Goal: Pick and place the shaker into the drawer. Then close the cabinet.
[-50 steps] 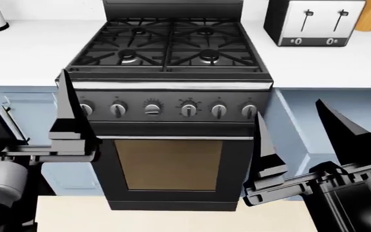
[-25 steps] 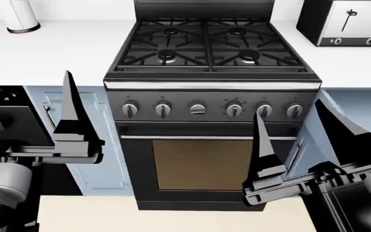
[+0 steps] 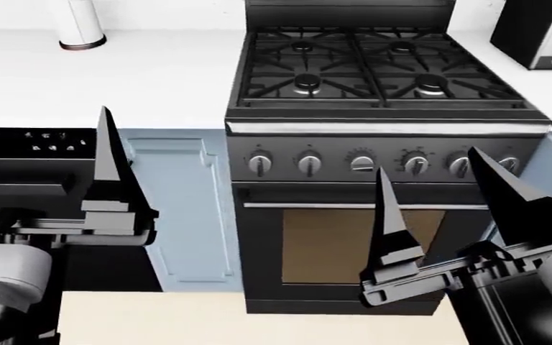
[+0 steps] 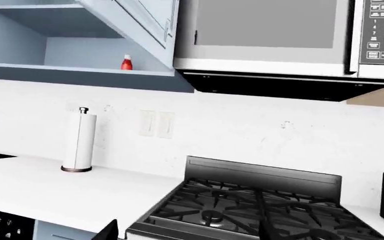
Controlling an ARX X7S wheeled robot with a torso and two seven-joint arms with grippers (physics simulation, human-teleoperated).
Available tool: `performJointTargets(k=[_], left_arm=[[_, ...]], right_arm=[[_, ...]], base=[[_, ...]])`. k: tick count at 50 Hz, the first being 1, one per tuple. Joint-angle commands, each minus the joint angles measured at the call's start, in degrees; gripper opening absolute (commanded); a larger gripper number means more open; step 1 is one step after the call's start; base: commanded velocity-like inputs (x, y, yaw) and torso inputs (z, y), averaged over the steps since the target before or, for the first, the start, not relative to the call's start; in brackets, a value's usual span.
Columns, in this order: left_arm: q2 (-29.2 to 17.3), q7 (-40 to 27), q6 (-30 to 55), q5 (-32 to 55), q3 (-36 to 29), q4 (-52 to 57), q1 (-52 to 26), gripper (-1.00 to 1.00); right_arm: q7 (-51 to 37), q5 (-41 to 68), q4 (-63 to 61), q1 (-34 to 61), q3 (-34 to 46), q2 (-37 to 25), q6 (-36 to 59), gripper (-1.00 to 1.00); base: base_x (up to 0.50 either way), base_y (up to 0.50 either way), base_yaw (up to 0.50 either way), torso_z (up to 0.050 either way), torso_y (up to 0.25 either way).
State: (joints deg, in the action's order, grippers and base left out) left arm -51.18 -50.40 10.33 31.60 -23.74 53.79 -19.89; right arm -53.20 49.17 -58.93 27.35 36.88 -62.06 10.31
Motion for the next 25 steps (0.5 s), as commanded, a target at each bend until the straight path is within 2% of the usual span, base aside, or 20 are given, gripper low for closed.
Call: performJointTargets(k=[1, 25], left_arm=[[-0.03, 0.01, -0.04, 0.05, -0.21, 0.01, -0.07, 1.0], [-0.01, 0.1, 0.03, -0.4, -0.87, -0.06, -0.23, 1.0]], right_arm=[[-0.22, -0.21, 0.08, 0.8, 1.08, 0.03, 0.01, 1.0], [-1.14, -1.03, -0.14, 2.17, 3.17, -0.4, -0.11, 1.0]], base=[[0.04, 0.5, 0.0, 0.0, 0.0], [0.07, 0.5, 0.0, 0.0, 0.0]])
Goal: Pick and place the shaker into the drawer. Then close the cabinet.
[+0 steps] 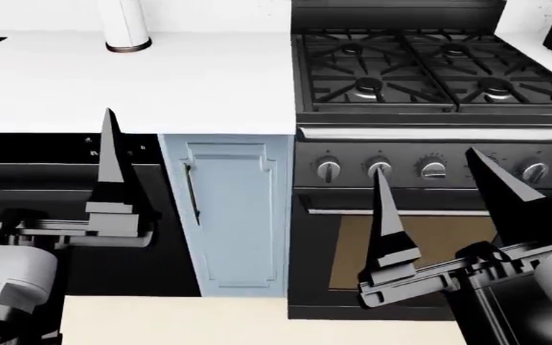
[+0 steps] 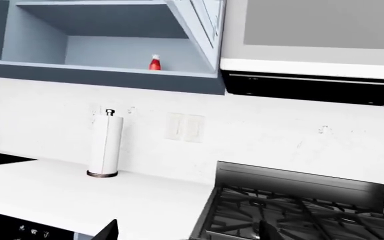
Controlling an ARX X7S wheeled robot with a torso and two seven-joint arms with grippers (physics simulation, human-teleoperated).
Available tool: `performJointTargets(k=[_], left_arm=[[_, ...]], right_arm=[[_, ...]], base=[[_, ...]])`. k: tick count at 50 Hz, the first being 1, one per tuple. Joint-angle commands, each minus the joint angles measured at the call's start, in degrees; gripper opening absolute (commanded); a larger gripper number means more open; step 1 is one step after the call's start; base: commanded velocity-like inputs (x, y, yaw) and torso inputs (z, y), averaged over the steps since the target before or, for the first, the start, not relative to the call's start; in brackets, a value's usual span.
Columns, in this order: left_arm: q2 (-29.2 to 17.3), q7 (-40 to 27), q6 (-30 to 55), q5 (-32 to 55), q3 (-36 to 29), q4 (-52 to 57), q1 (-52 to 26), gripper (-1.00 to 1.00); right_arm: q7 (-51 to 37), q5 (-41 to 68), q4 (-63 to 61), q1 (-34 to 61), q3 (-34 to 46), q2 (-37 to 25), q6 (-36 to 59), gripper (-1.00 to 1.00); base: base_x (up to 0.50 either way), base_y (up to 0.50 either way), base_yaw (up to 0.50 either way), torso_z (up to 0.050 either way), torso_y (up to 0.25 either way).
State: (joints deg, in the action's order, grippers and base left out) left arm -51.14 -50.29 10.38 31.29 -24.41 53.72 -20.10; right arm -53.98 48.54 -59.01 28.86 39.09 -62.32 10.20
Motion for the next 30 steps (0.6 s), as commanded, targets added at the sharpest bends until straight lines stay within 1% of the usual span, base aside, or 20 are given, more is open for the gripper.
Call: performJointTargets(k=[1, 12, 30], left_arm=[[-0.06, -0.02, -0.01, -0.08, -0.21, 0.02, -0.03, 1.0], [-0.19, -0.13, 0.01, 0.02, -0.27, 0.12, -0.11, 1.0], [-0.24, -0.05, 0.04, -0.09, -0.68, 0.12, -0.3, 1.0]], right_arm=[[-0.33, -0.5, -0.05, 0.67, 1.05, -0.16, -0.08, 1.0], [-0.65, -2.04, -0.17, 0.9, 2.11, -0.51, -0.39, 1.0], [-1.06, -3.61, -0.12, 2.08, 4.38, -1.06, -1.1, 1.0]], base=[[0.12, 0.5, 0.0, 0.0, 0.0], [0.21, 0.49, 0.0, 0.0, 0.0], [0.44, 0.31, 0.0, 0.0, 0.0]])
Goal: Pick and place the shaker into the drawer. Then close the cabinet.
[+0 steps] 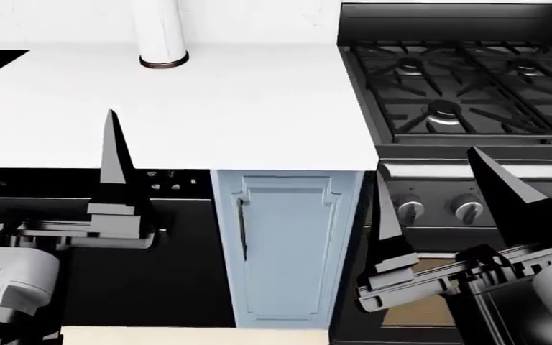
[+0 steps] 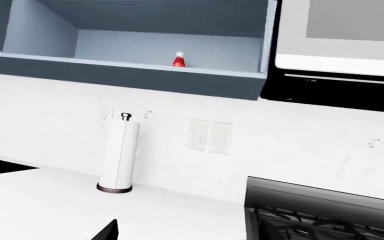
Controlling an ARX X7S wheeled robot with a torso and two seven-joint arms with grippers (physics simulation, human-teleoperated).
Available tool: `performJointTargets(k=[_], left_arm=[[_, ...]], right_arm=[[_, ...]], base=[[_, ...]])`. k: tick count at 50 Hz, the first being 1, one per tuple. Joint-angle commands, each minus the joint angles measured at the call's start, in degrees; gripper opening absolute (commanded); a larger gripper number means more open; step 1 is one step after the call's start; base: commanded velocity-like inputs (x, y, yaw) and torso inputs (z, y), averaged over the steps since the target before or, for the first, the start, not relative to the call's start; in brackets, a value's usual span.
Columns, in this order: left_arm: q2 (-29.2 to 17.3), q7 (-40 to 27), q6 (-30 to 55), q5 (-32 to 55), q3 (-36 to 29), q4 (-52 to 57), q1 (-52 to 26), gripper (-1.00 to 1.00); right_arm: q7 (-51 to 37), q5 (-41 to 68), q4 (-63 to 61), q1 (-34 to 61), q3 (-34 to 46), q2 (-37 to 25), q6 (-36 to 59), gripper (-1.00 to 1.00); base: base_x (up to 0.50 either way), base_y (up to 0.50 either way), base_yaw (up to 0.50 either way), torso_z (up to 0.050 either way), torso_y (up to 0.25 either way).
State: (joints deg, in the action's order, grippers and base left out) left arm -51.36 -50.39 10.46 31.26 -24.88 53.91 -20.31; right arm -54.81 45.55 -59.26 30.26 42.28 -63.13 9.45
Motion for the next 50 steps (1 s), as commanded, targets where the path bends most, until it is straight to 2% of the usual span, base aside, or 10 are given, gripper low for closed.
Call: performJointTargets(k=[1, 7, 10, 13, 19, 25, 36, 50], left_arm=[[-0.04, 0.05, -0.06, -0.02, -0.2, -0.06, -0.09, 1.0], [-0.16, 0.5, 1.11, 1.34, -0.38, -0.06, -1.49, 1.0], [0.78, 2.81, 6.99, 5.54, -1.99, -0.93, -8.17, 1.0], [1.89, 3.73, 12.38, 12.56, -1.34, -3.07, -16.18, 1.0], [3.21, 3.76, 18.77, 16.57, -2.18, -4.04, -24.38, 1.0], [2.87, 2.96, 20.73, 17.48, -2.21, -2.72, -26.42, 1.0], [1.31, 2.36, 22.28, 20.31, -0.76, -1.88, -28.89, 1.0], [1.19, 1.9, 23.88, 20.72, -1.5, -0.84, -30.49, 1.0]], right_arm=[[-0.24, -0.63, 0.16, 0.72, 1.27, -0.26, -0.42, 1.0], [0.73, 2.75, 1.35, 4.03, 1.25, 0.81, 1.19, 1.0], [1.33, 12.7, 3.13, 14.43, 0.89, 3.67, 9.66, 1.0], [2.07, 21.05, 6.47, 21.93, -0.68, 4.63, 13.29, 1.0], [3.46, 28.49, 9.87, 29.34, -2.55, 4.72, 16.31, 1.0], [4.13, 30.8, 11.15, 31.05, -3.57, 3.83, 16.56, 1.0], [2.24, 35.42, 12.26, 38.23, -2.31, 6.44, 22.92, 1.0], [2.15, 37.46, 12.47, 40.41, -2.14, 6.89, 24.63, 1.0]], base=[[0.45, 0.29, 0.0, 0.0, 0.0], [0.45, 0.29, 0.0, 0.0, 0.002], [0.45, 0.29, 0.0, 0.0, 0.0], [0.45, 0.29, 0.0, 0.0, 0.0], [0.47, 0.21, 0.0, 0.0, 0.002], [0.5, -0.04, 0.0, 0.0, 0.002], [0.5, -0.01, 0.0, 0.0, 0.001], [0.5, 0.01, 0.0, 0.0, 0.001]])
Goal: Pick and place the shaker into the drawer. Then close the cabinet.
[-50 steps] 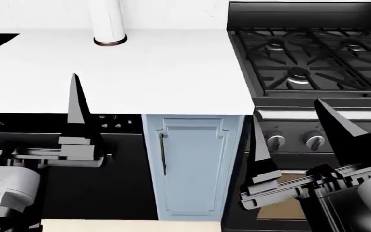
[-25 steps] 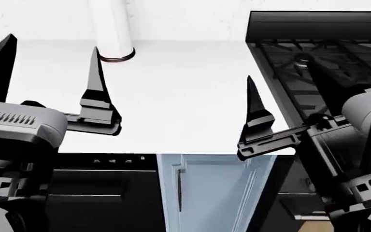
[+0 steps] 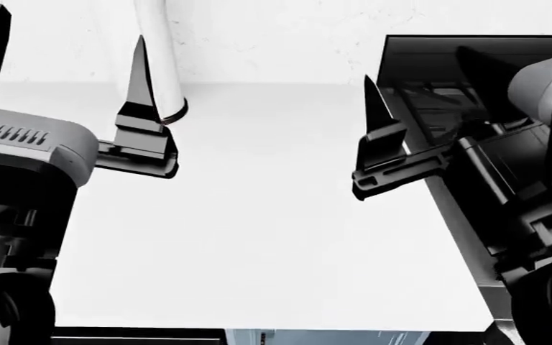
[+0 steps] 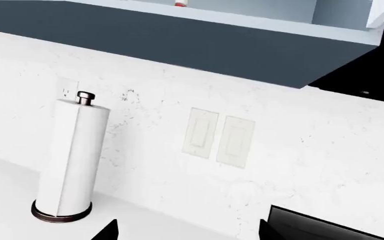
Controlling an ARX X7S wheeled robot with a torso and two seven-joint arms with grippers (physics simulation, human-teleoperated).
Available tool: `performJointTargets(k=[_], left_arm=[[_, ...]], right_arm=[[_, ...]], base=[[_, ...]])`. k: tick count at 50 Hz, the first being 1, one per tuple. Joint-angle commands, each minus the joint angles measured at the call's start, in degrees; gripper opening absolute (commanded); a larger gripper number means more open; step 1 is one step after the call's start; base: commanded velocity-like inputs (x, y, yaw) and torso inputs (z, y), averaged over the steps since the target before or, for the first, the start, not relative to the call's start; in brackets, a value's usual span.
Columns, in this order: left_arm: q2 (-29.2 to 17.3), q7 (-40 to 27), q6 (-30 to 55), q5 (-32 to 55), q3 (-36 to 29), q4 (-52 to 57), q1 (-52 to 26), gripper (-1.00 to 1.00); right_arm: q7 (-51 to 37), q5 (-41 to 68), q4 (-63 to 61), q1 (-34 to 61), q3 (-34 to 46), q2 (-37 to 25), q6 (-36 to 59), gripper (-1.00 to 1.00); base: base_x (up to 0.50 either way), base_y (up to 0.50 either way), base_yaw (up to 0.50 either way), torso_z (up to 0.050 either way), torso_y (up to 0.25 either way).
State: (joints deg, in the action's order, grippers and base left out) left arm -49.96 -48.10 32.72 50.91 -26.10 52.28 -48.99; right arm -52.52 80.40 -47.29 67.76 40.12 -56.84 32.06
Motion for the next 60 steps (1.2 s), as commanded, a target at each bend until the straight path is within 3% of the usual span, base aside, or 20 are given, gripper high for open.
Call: performJointTargets(k=[1, 10, 18, 31, 40, 60], left_arm=[[-0.27, -0.41, 1.6, 1.05, -0.31, 0.85, -1.76, 1.0], [-0.57, -0.91, 2.06, 0.82, -0.72, 1.67, -1.75, 1.0], [-1.2, -2.23, 2.63, 3.24, 0.18, 3.06, -2.72, 1.0], [-0.8, -3.33, 4.15, 4.93, -0.27, 4.01, -5.06, 1.0], [-0.33, -3.77, 5.07, 5.6, -0.8, 4.06, -6.53, 1.0], [-0.49, -4.52, 5.03, 6.42, -0.89, 4.29, -7.56, 1.0]], right_arm=[[-0.08, 2.7, 0.45, 2.9, -0.02, 0.6, 1.95, 1.0], [-0.97, 4.73, -0.13, 4.43, -0.34, 0.53, 2.63, 1.0], [-4.39, 14.04, 1.76, 9.08, -2.32, -1.56, 3.21, 1.0], [-0.22, 22.95, 4.47, 0.82, -14.41, -14.37, -14.34, 1.0], [3.4, 25.8, 6.63, -4.2, -18.09, -21.51, -20.68, 1.0], [-1.96, 31.98, 18.29, 13.98, -19.66, -21.28, -3.9, 1.0]], base=[[0.5, -0.05, 0.0, 0.0, 0.0], [0.5, -0.12, 0.0, 0.0, 0.001], [0.0, 0.0, 0.0, 0.0, 0.002], [0.0, 0.0, 0.0, 0.0, 0.0], [0.0, 0.0, 0.0, 0.0, 0.0], [0.0, 0.0, 0.0, 0.0, 0.0]])
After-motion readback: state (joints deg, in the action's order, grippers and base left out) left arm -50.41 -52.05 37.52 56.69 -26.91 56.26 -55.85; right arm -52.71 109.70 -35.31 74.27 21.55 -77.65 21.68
